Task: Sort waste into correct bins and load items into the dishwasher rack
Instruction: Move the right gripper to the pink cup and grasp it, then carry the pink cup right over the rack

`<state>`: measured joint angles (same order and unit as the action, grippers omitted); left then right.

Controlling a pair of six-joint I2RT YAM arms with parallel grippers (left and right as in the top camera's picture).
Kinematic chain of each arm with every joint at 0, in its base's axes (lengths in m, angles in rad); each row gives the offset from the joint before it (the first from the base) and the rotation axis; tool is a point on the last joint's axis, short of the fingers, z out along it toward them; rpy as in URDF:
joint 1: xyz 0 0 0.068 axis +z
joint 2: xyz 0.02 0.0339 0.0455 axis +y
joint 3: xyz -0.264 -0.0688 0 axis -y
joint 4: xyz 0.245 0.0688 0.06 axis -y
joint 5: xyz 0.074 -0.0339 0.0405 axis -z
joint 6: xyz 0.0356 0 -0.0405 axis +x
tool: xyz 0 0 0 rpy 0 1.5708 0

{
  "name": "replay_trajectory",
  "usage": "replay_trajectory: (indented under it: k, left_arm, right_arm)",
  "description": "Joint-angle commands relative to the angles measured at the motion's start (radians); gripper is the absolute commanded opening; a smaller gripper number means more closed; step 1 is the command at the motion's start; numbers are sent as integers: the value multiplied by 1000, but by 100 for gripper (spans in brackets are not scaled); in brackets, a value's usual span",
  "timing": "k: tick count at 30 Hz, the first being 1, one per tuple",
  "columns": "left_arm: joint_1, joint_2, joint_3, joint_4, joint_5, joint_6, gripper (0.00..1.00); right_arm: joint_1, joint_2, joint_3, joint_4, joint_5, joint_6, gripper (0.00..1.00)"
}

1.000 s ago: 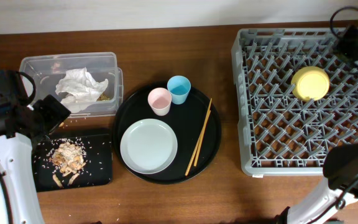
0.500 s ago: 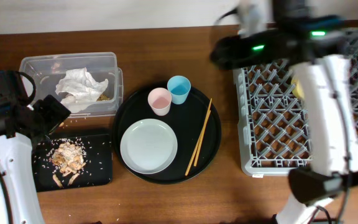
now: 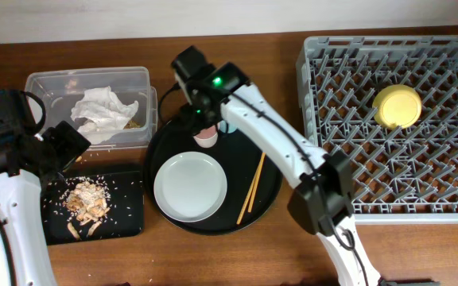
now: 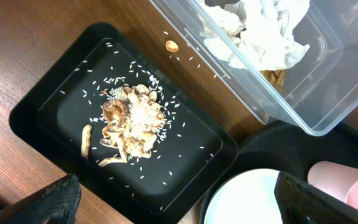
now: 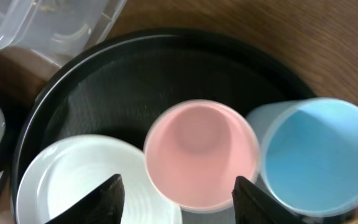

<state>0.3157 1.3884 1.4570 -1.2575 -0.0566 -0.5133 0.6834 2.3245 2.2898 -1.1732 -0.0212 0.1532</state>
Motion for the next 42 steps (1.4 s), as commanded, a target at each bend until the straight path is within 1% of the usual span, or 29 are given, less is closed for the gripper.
replay_trajectory:
  k: [1,9,11,12,15,17,19,22,23,27,30,34,36,39,42]
  left_arm:
    - [5,-13,8,-1,-4,6,99]
    - [5,-13,8,-1,-4,6,99]
    - [5,-13,8,-1,-4,6,99]
    - [5,-13,8,-1,-4,6,99]
    - [5,-13,8,-1,-4,6,99]
    - [5,-13,8,-1,-4,6,99]
    - [5,-13,8,-1,-4,6,99]
    - [5,-13,8,-1,-4,6,99]
    - [5,-13,8,-1,-4,6,99]
    - [5,-13,8,-1,-4,6,99]
    - [5,-13,8,-1,-4,6,99]
    - [5,-13,8,-1,-4,6,99]
    - [5,-13,8,-1,-4,6,99]
    - [5,-13,8,-1,-4,6,99]
    - [5,-13,8,-1,-4,6,99]
  right_arm:
    - [31,47,-1,23,88,77,57]
    - [64,119,-1,51,87,85,57]
    - [64,122,-2,53,90,88,49]
    - [63,122,-2,53,102,89,42]
    - [63,122,-2,48,112,89,29]
    - [64,122,-2,48,112,89,22]
    - [64,122,-2,48,104,92,17]
    - [63,107,10,42,43,92,6]
    - [62,100,18,40,25,92,4]
    - [61,44,90,16,-97,92,4]
    - [53,-10,193,-56,-154,92,4]
    - [-42,-95,386,-229,-151,64,4]
    - [-130,-130,460,-311,-149,61,4]
    - [-296,-175,521,-420,-148,61,4]
    - [-494,-204,532,-526,-150,58,4]
